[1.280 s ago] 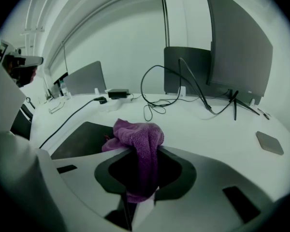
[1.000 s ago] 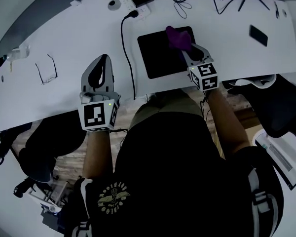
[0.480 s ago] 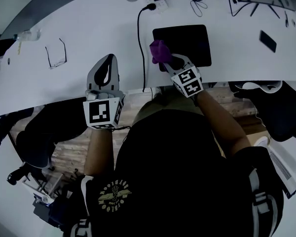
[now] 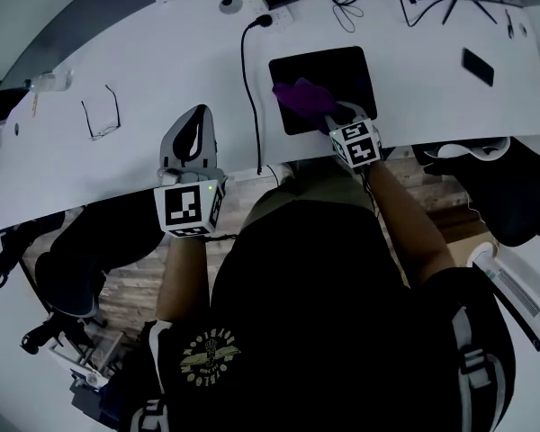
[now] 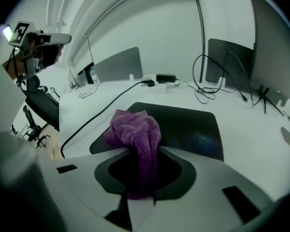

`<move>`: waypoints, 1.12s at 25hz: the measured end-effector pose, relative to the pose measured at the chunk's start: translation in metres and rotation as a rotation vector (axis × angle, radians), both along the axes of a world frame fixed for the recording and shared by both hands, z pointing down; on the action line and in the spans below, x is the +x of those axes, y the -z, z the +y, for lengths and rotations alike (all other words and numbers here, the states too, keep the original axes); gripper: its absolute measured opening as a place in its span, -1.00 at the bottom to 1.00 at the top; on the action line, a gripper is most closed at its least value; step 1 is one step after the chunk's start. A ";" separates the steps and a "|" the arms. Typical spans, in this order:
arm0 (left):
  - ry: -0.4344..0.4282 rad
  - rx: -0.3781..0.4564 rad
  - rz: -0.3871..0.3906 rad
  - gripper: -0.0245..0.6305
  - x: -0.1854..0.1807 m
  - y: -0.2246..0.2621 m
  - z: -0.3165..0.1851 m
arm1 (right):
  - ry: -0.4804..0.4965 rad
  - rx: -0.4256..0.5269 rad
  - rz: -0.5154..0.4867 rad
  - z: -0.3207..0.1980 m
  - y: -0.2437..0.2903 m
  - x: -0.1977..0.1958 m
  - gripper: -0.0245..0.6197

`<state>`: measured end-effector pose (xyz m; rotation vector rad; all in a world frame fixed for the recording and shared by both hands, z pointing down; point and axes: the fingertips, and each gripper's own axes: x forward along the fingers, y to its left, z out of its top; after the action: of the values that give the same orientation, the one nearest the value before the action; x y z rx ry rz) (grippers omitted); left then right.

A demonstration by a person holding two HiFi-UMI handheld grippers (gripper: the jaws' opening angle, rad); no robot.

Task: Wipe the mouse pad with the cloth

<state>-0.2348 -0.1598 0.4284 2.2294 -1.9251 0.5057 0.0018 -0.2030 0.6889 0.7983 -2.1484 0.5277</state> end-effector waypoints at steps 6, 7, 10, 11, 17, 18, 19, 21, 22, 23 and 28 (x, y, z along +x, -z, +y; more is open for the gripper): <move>-0.039 0.026 0.006 -0.92 0.016 0.010 -0.021 | -0.169 -0.002 0.039 -0.027 -0.001 0.072 -0.65; -0.043 0.030 0.009 -0.92 0.018 0.011 -0.024 | -0.195 -0.002 0.046 -0.031 -0.001 0.084 -0.65; -0.055 0.045 0.014 -0.92 0.025 0.015 -0.032 | -0.259 -0.002 0.076 -0.041 -0.002 0.118 -0.65; -0.057 0.051 0.016 -0.92 0.027 0.017 -0.034 | -0.272 -0.002 0.086 -0.043 -0.003 0.127 -0.65; -0.057 0.093 0.028 -0.92 0.029 0.039 -0.034 | -0.270 0.042 0.029 -0.042 0.033 0.136 -0.65; -0.052 0.097 0.032 -0.92 0.027 0.044 -0.030 | -0.270 0.062 0.000 -0.042 0.047 0.132 -0.65; -0.044 0.102 0.035 -0.92 0.024 0.048 -0.026 | -0.270 0.083 -0.028 -0.042 0.062 0.129 -0.65; -0.023 0.120 0.046 -0.92 0.017 0.060 -0.015 | -0.272 0.124 -0.084 -0.041 0.091 0.124 -0.65; -0.009 0.131 0.052 -0.92 0.013 0.065 -0.010 | -0.274 0.144 -0.111 -0.040 0.105 0.123 -0.65; 0.009 0.141 0.057 -0.92 0.007 0.071 -0.004 | -0.276 0.164 -0.138 -0.040 0.119 0.121 -0.65; 0.067 0.162 -0.001 -0.92 -0.014 0.094 0.022 | -0.284 0.267 -0.240 -0.036 0.185 0.116 -0.65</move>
<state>-0.2491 -0.1379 0.3343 2.2486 -2.1035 0.3534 0.1175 -0.2389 0.5040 1.2551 -2.3720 0.5066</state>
